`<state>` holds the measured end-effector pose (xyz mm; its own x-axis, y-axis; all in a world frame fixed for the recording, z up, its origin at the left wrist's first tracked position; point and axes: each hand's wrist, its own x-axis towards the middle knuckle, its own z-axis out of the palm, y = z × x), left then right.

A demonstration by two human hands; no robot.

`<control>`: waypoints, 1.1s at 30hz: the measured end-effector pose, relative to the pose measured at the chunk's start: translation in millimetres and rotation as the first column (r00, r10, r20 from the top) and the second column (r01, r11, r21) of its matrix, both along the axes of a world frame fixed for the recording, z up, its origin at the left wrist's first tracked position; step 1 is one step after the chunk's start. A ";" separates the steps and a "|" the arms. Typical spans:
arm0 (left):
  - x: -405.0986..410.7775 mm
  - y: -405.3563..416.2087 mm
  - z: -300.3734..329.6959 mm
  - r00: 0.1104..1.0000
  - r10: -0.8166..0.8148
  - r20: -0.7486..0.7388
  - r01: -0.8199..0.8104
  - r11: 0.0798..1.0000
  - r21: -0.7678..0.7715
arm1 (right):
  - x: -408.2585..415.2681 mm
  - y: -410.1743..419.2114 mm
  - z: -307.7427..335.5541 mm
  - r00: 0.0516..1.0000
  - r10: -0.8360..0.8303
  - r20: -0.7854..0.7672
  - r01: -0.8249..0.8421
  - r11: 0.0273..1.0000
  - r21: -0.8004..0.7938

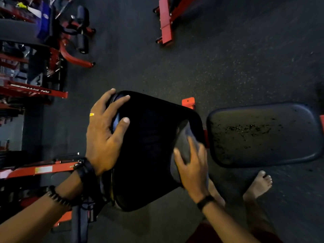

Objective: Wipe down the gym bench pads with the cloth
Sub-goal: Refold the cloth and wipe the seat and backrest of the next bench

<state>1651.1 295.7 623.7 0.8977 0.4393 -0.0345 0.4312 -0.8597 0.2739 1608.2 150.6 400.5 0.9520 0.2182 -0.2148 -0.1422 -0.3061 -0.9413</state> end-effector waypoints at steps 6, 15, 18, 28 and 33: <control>2.5 1.2 -0.3 1.000 -0.007 0.022 0.007 1.000 -0.019 | 76.3 25.1 -72.8 0.851 -0.197 -0.486 0.045 0.951 -0.307; -0.4 0.4 0.9 1.000 0.001 0.015 0.000 1.000 -0.021 | -7.0 0.8 24.9 0.999 -0.044 0.032 0.044 0.999 -0.005; 3.6 1.2 0.2 1.000 -0.003 0.016 0.003 1.000 -0.015 | 1.2 -10.8 -38.4 0.969 -0.105 -0.225 0.070 0.985 -0.158; 2.3 1.6 -0.8 0.999 -0.026 0.031 0.026 1.000 -0.013 | -60.8 -17.5 15.7 0.988 -0.104 -0.114 0.101 0.994 -0.038; 2.6 1.7 -1.5 0.999 -0.024 0.044 0.024 1.000 -0.015 | 27.8 1.3 -70.1 0.834 -0.275 -0.479 0.124 0.938 -0.323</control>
<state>1653.6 297.3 622.2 0.9087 0.4174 -0.0013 0.3978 -0.8650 0.3060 1636.0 152.0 330.4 0.7053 -0.1026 -0.7015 -0.6631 -0.4455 -0.6015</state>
